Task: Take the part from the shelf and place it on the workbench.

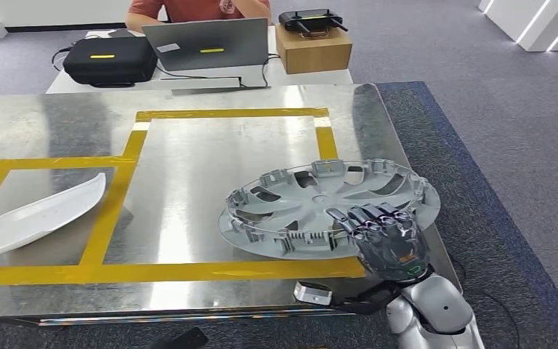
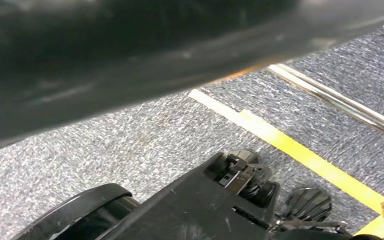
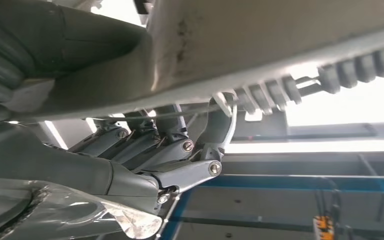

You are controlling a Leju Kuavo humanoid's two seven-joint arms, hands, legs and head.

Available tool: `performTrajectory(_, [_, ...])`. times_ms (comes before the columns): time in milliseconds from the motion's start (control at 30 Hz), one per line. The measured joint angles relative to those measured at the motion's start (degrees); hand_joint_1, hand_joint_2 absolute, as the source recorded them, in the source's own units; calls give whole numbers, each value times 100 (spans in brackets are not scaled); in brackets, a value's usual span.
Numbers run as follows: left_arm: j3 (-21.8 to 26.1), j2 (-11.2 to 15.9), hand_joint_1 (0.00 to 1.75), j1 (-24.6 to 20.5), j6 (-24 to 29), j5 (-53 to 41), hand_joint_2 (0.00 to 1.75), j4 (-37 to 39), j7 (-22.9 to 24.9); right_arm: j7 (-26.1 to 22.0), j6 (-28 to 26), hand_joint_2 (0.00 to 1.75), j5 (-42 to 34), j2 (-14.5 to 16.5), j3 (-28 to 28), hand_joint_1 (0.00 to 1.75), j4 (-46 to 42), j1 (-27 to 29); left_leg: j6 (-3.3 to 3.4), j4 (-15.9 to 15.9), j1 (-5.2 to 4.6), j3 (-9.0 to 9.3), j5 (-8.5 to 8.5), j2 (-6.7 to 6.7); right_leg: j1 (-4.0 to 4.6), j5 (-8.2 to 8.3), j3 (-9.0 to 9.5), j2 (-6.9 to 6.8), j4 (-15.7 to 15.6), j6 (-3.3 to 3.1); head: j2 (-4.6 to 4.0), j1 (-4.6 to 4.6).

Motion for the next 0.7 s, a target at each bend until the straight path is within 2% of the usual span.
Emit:
performTrajectory(200, [-3,26,0,5,18,97,0,0,64,440,70,175,4,-195,703,175,5,-31,0,0,0,-3,0,0,0,0,-1,2,0,0,0,1])
performTrajectory(433, [11,33,0,39,-2,58,0,0,106,643,216,175,9,-274,1685,175,19,-93,0,0,1,-8,0,-1,1,-1,-6,-6,0,0,0,0])
performTrajectory(700, [52,64,0,137,22,-72,0,0,255,1794,622,175,11,-784,2983,175,-170,-420,0,1,-1,-15,0,0,0,0,-7,0,-1,1,0,1])
